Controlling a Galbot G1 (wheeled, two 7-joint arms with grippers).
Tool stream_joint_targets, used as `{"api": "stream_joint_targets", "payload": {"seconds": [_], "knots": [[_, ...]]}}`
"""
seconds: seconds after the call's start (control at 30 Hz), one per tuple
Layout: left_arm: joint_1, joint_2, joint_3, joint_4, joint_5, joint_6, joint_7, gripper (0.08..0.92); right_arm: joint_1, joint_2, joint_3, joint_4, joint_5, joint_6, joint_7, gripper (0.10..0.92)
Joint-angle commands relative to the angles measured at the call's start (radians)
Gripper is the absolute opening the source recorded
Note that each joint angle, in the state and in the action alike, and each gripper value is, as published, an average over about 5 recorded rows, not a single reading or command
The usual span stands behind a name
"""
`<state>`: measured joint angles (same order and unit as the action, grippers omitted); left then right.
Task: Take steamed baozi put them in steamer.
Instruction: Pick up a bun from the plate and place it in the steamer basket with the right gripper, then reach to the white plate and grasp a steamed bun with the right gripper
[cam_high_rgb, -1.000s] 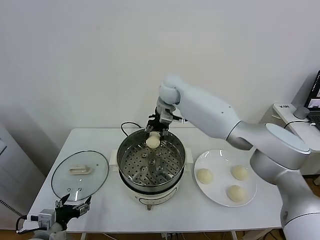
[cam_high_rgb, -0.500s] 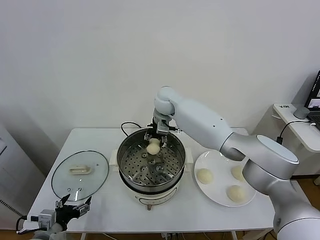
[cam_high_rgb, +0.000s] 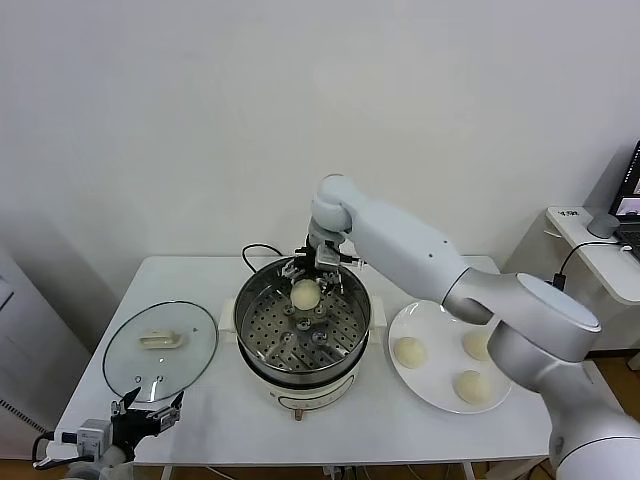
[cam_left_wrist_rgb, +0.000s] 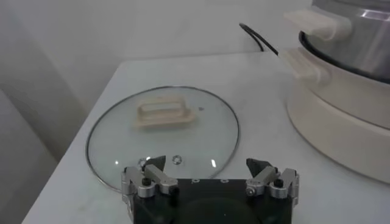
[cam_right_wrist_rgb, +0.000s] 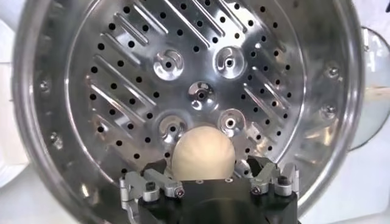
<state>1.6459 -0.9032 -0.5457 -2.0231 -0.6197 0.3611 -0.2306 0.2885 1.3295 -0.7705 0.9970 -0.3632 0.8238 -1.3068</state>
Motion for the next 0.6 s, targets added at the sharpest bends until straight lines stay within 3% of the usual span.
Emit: {"api": "stream_joint_targets", "payload": {"seconds": [0.03,0.3,0.6], "knots": [[0.0,0.0,-0.001,0.0,0.001,-0.001,-0.003,0.823,0.169,-0.094,-0.141,0.01,0.295,-0.063,-0.005,0.823],[-0.003,0.004,-0.003,-0.004,-0.002,-0.003,-0.008,0.823,0.333,-0.302,-0.399,0.044,0.631,-0.508,-0.003,0.823],[-0.013,0.008,-0.001,-0.005,-0.012,-0.003,-0.013,0.823,0.379,-0.496,-0.558,0.172,0.785,-0.797,0.012,0.823]]}}
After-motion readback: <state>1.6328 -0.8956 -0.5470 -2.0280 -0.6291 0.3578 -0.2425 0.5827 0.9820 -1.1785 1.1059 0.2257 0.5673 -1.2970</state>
